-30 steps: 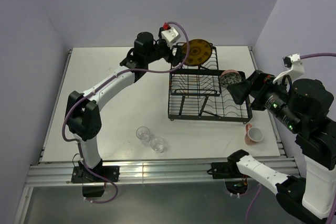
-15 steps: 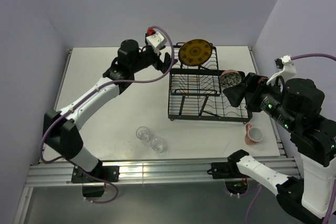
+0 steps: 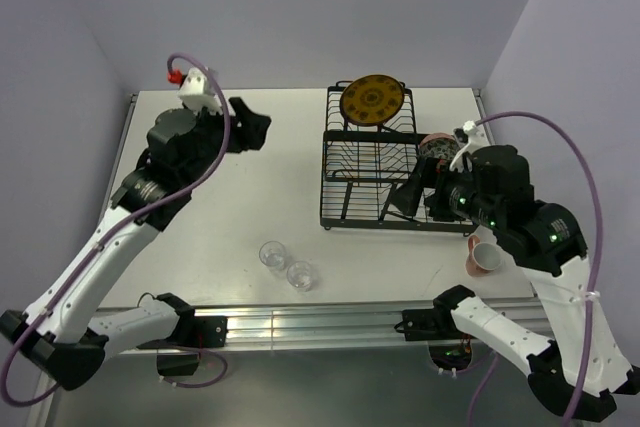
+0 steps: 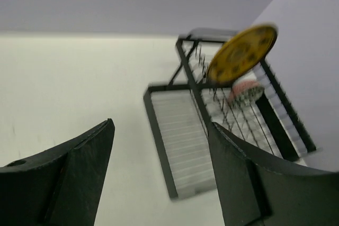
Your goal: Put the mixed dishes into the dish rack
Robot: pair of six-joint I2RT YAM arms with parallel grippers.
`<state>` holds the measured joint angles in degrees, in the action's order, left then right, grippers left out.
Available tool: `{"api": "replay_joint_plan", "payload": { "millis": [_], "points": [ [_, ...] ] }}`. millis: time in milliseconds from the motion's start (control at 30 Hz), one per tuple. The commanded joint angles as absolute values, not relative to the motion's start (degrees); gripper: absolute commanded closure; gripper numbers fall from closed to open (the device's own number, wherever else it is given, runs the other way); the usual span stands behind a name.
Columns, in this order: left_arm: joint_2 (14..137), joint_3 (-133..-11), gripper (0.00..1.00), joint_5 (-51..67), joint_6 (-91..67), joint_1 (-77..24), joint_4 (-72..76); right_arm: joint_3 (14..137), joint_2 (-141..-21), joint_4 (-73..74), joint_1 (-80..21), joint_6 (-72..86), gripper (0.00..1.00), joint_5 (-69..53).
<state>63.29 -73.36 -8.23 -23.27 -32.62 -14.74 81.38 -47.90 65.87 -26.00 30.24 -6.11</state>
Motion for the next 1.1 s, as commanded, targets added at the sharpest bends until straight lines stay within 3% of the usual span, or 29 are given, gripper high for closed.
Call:
{"api": "replay_joint_plan", "payload": {
  "millis": [0, 267, 400, 633, 700, 1067],
  "points": [
    [59.42, -66.03, 0.25, -8.10, -39.07, -32.52, -29.95, 76.56, -43.87, 56.88, -25.84, 31.29, 0.00, -11.59],
    [53.96, -55.55, 0.28, -2.98, -51.14, -33.05, -41.38, 79.98, -45.27, 57.57, -25.84, 27.78, 0.01, -13.45],
    [55.46, -53.88, 0.36, -2.64, -52.64, -33.57, -45.35, 78.23, -42.81, 57.66, -25.84, 28.03, 0.01, -13.09],
    [55.46, -48.96, 0.38, -1.50, -54.75, -35.42, -45.00, 76.38, -40.26, 58.45, -25.93, 28.30, 0.01, -13.10],
    [55.55, -47.56, 0.43, -1.06, -54.84, -36.29, -44.30, 76.55, -40.25, 58.71, -25.93, 28.39, 0.01, -12.83],
    [62.40, -45.62, 0.43, -2.11, -54.40, -40.95, -41.31, 78.92, -39.99, 60.38, -25.93, 27.33, 0.01, -11.25]
  ]
}}
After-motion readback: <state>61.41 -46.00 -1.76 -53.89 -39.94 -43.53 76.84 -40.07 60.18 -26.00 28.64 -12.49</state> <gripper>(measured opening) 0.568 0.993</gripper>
